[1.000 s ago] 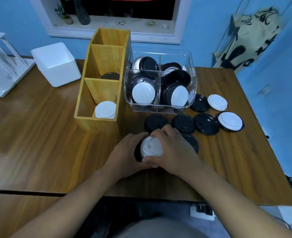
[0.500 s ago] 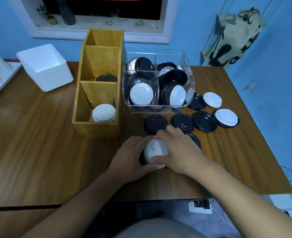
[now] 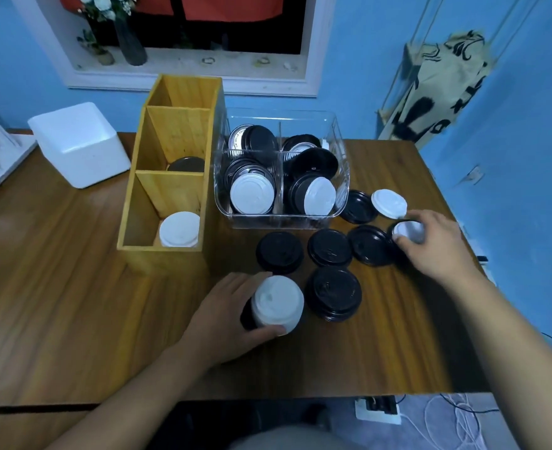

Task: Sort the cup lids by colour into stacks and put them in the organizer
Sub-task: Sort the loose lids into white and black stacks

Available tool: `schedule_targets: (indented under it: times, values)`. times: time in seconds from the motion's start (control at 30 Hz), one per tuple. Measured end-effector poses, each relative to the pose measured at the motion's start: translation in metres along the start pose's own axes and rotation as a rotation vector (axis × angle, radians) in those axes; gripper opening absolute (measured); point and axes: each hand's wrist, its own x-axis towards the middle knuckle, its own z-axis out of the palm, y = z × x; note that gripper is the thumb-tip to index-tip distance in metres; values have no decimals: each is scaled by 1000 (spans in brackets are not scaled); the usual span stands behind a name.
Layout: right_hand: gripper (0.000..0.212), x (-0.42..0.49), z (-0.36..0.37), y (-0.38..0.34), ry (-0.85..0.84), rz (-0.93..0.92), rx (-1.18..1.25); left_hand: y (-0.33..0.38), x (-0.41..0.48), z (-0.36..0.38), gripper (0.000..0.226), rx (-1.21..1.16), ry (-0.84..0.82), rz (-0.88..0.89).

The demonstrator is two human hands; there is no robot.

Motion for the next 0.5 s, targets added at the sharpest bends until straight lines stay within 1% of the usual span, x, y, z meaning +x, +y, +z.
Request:
schedule_targets:
  times: [0.07,0.13,0.23,0.37,0.5]
  values:
    - [55,7,-2,8,-46,25,4,1,0,-1,89,-4,6,-3]
    - [55,9,-1,11,-56,23,-13,2,-1,-1,88,-21,15,-9]
    - [56,6,0,11,-15,-12,29,3,-1,-1,86,-38,22,-26]
    - [62,-2,2,10,55,-99,107,0,-1,1,85,-43,14,-26]
    - [64,-30,-5,-2,152,-190,190,1,-1,1,86,-36,16,-18]
